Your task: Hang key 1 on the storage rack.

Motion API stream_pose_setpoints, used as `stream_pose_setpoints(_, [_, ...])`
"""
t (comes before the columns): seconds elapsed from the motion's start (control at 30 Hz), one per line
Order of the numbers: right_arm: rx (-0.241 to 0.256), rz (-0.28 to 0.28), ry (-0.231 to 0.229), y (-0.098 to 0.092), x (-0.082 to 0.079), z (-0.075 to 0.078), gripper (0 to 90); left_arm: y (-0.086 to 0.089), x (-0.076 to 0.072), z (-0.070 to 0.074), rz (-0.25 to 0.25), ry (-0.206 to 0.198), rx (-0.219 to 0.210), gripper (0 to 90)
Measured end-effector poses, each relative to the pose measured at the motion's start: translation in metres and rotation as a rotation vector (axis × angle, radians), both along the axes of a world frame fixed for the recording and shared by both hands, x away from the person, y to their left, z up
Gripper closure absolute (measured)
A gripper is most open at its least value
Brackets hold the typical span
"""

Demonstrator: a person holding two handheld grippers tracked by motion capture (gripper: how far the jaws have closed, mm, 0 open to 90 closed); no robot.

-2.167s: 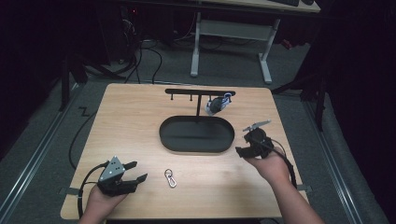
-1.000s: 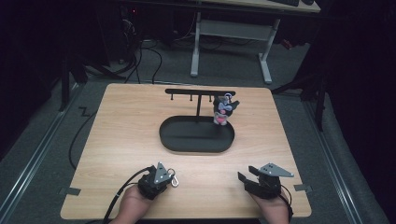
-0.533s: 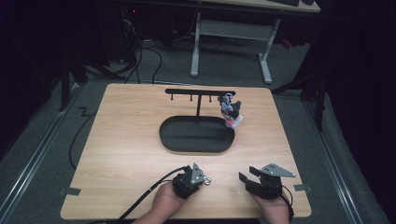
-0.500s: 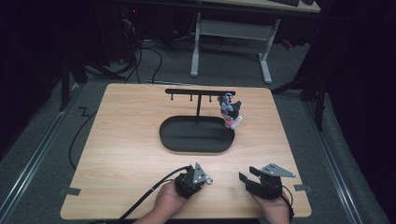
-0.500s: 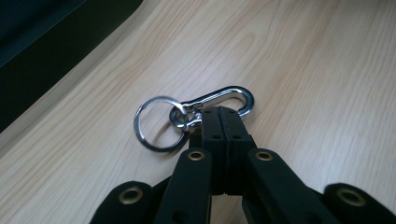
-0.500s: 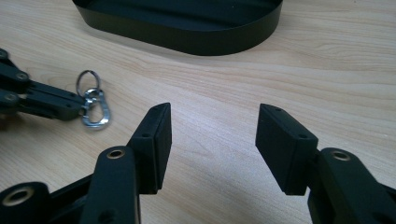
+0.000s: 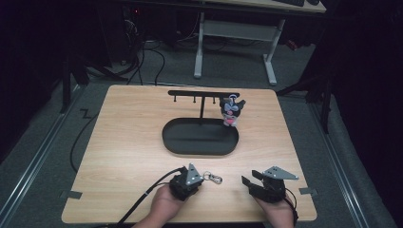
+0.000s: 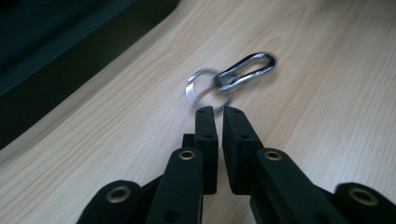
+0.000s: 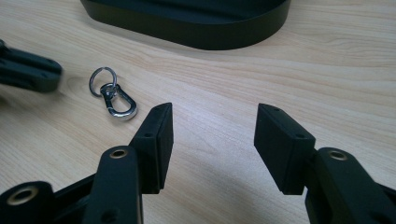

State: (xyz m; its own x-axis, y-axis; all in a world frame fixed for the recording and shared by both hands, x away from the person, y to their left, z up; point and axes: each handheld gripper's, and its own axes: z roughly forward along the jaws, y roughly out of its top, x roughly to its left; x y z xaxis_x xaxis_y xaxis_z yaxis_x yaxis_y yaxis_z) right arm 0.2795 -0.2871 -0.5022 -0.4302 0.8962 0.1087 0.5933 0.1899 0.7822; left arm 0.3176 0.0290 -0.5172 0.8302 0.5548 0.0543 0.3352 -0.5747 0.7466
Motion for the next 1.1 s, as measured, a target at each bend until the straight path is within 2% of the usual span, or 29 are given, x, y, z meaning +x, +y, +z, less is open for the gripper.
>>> stream_pose_setpoints(0.07, [-0.002,-0.001,0.003,0.001,0.0,-0.001,48.0,0.021,0.0,0.003,0.034,-0.007,-0.003,82.0])
stream_pose_setpoints(0.17, [-0.005,0.004,0.011,0.003,0.0,-0.002,48.2,0.067,0.003,0.012,0.102,-0.024,-0.011,78.3])
stream_pose_setpoints(0.27, [-0.011,0.024,0.008,0.006,0.0,-0.003,48.5,0.106,0.007,0.017,0.152,-0.014,-0.016,69.6])
stream_pose_setpoints(0.4, [-0.024,0.028,0.024,0.012,0.001,-0.004,47.9,0.144,0.006,0.014,0.229,-0.052,-0.014,59.9])
stream_pose_setpoints(0.47, [-0.032,0.028,0.034,0.015,0.002,-0.004,47.7,0.156,0.006,0.01,0.239,-0.04,-0.041,54.7])
stream_pose_setpoints(0.5, [-0.049,0.024,0.041,0.017,0.002,-0.005,47.7,0.164,0.008,0.009,0.226,-0.008,-0.072,52.7])
stream_pose_setpoints(0.57, [-0.083,0.036,0.053,0.023,0.002,-0.006,48.1,0.176,0.012,0.011,0.248,-0.001,-0.131,48.4])
stream_pose_setpoints(0.63, [-0.101,0.058,0.074,0.029,0.003,-0.006,48.0,0.182,0.016,0.011,0.275,0.009,-0.171,47.4])
stream_pose_setpoints(0.7, [-0.122,0.089,0.105,0.036,0.006,-0.007,48.2,0.186,0.018,0.011,0.285,0.018,-0.193,46.8])
stream_pose_setpoints(0.87, [-0.17,0.16,0.201,0.058,0.016,-0.011,47.0,0.184,0.02,0.009,0.265,0.02,-0.192,45.8])
stream_pose_setpoints(0.93, [-0.189,0.184,0.219,0.064,0.02,-0.009,46.8,0.183,0.021,0.009,0.256,0.017,-0.181,45.6])
stream_pose_setpoints(1.1, [-0.242,0.234,0.252,0.075,0.033,-0.002,46.9,0.183,0.023,0.009,0.256,0.02,-0.183,45.4])
